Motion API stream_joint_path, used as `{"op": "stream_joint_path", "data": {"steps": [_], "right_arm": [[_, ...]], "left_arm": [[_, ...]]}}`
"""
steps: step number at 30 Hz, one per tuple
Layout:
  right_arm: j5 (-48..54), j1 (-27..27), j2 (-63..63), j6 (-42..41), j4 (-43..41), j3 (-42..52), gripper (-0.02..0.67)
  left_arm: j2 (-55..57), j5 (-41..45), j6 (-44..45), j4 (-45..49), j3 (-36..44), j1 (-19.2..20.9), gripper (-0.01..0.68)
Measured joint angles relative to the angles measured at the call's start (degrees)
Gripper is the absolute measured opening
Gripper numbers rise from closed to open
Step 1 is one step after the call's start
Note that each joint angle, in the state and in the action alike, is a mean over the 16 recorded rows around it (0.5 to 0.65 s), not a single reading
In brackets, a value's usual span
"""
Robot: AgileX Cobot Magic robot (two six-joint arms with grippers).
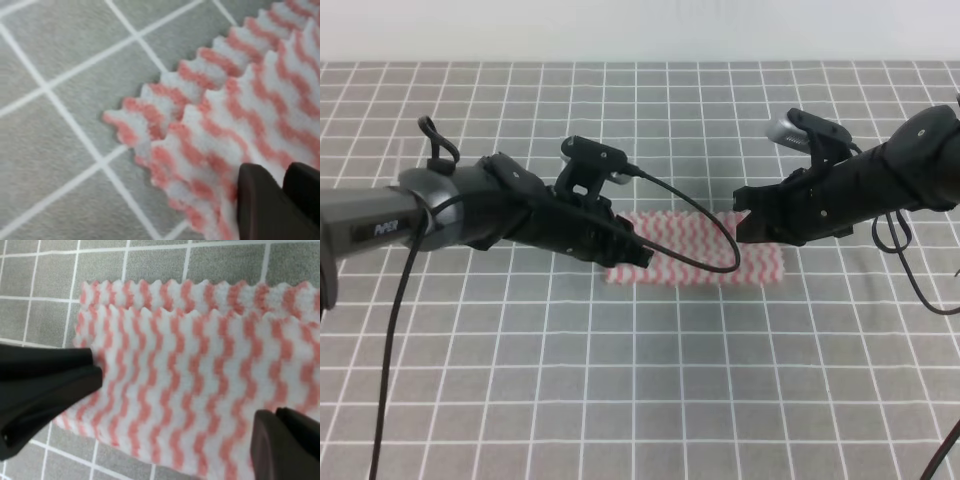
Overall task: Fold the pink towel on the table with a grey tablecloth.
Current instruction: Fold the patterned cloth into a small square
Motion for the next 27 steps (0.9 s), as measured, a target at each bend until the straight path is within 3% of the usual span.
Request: {"op": "stream_joint_path", "data": {"steps": [18, 27], "right_arm": [[0.2, 0.0, 0.1, 0.0, 0.0, 0.0, -0.015], [0.2, 0.0, 0.1, 0.0, 0.0, 0.0, -0.015]], "left_arm": [[-3.3, 13.0, -3.9, 3.5, 0.0, 0.1, 0.111], [-2.0, 11.3, -7.4, 7.4, 0.0, 0.8, 0.111]]}}
